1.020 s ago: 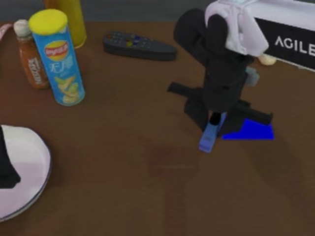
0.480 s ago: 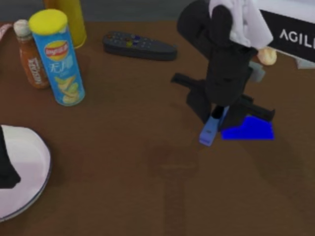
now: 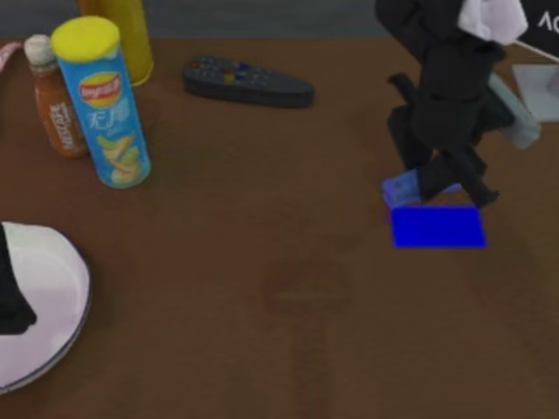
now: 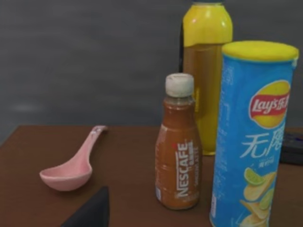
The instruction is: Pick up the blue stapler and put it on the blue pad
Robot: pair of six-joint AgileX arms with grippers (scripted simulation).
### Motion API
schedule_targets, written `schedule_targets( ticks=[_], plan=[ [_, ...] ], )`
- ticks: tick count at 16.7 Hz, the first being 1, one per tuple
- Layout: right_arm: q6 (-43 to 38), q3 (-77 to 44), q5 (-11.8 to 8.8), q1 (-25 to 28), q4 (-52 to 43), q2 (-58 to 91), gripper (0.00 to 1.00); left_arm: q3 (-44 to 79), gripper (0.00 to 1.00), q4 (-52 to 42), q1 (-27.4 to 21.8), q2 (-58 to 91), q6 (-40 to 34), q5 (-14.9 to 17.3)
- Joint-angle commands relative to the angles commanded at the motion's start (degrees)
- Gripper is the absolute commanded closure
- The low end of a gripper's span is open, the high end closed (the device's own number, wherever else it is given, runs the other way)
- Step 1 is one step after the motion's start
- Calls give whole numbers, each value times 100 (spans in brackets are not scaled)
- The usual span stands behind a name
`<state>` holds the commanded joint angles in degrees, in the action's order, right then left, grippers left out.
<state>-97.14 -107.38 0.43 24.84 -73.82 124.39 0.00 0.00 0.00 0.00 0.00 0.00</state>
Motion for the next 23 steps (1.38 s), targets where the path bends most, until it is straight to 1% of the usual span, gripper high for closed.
schedule_targets(
  ticks=[3, 6, 12, 15, 19, 21, 23],
  plan=[
    [-971, -193, 5, -313, -68, 56, 100, 0, 0, 0, 0, 0, 0, 0],
    [-1395, -277, 5, -488, -71, 38, 100, 0, 0, 0, 0, 0, 0, 0],
    [-1408, -179, 6, -468, 33, 47, 100, 0, 0, 0, 0, 0, 0, 0],
    [-1408, 236, 9, -490, 582, 177, 100, 0, 0, 0, 0, 0, 0, 0],
    [-1401, 963, 12, -509, 1604, 426, 100, 0, 0, 0, 0, 0, 0, 0],
    [-1403, 1189, 10, -512, 1882, 505, 100, 0, 0, 0, 0, 0, 0, 0],
    [-1404, 1234, 9, -512, 1932, 522, 100, 0, 0, 0, 0, 0, 0, 0]
  ],
)
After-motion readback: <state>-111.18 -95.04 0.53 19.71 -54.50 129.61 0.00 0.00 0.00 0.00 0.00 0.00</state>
